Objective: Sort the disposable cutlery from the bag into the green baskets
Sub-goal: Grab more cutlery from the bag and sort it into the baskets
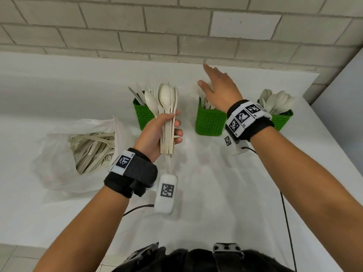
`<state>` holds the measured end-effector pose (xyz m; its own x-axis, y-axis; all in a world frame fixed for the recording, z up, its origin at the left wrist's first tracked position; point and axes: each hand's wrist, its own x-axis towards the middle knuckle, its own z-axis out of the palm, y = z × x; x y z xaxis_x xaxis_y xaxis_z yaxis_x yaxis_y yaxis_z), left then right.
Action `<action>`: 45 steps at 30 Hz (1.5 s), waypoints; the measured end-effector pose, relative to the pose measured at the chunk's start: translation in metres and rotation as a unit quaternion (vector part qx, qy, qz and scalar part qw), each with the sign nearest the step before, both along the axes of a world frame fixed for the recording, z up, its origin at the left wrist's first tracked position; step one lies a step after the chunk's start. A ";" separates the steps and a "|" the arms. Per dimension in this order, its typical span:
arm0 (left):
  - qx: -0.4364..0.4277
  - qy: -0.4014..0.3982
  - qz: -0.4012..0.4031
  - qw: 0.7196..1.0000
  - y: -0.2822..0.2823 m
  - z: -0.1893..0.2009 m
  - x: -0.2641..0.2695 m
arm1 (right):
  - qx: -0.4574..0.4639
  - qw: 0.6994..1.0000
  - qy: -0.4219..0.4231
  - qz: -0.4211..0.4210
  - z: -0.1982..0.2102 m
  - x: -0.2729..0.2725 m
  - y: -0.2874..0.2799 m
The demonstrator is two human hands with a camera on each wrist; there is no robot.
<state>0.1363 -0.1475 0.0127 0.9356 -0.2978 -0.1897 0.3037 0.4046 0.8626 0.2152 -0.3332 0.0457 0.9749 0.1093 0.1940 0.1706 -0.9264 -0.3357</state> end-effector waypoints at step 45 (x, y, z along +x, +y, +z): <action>0.058 -0.057 -0.068 0.994 0.064 0.002 -0.004 | 0.550 0.822 0.137 -0.057 -0.005 -0.075 0.128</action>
